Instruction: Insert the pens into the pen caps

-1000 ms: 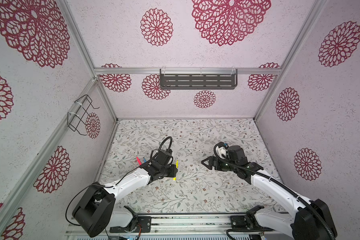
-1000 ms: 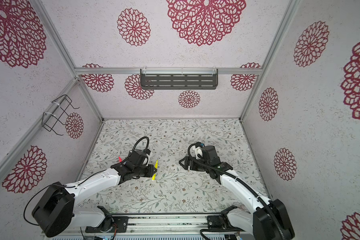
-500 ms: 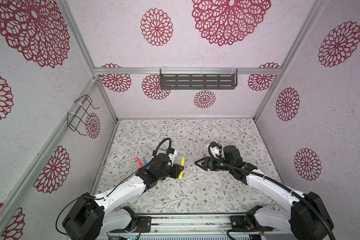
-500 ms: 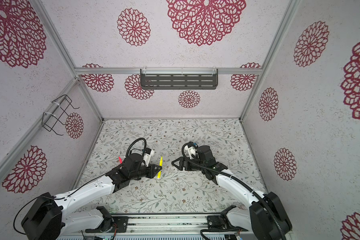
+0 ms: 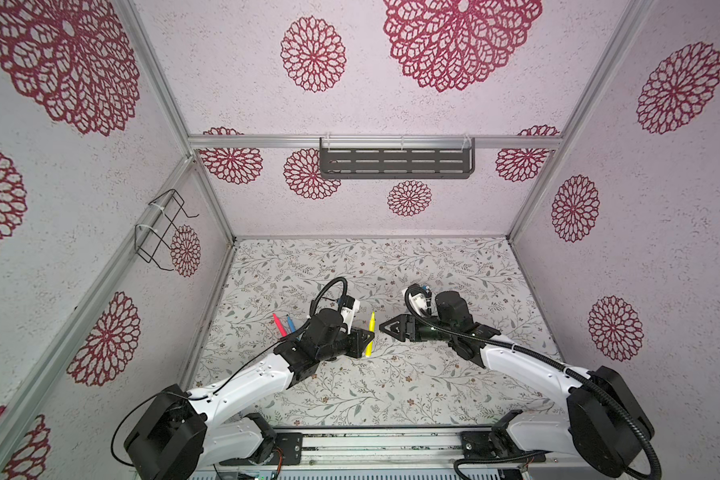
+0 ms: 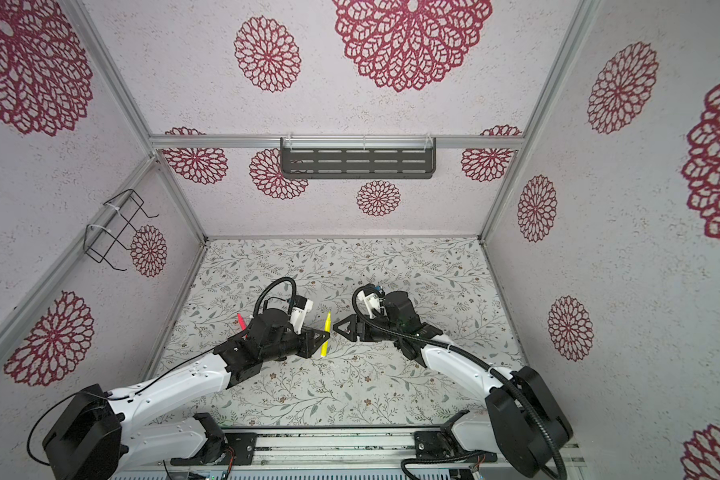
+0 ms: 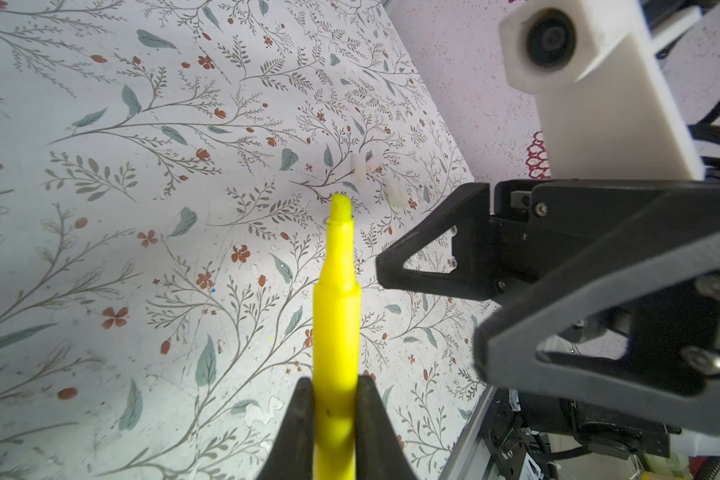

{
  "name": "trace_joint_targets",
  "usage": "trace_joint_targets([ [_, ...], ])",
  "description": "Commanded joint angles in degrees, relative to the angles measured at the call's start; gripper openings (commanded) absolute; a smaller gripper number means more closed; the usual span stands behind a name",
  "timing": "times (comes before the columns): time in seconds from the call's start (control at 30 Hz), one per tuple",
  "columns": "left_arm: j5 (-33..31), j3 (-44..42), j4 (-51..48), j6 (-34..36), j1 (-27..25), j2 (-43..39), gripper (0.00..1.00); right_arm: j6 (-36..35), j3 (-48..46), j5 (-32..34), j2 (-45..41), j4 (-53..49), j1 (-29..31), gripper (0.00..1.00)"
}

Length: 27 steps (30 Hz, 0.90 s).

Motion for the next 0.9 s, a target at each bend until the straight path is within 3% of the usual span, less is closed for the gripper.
trace_joint_targets([
  [0.0, -0.3, 0.7, 2.3, -0.3, -1.0, -0.4, 0.12, 0.6, 2.5, -0.3, 1.1, 2.8, 1.1, 0.69],
  [0.87, -1.0, 0.7, 3.6, -0.4, -3.0, 1.2, 0.12, 2.6, 5.1, 1.2, 6.4, 6.6, 3.4, 0.41],
])
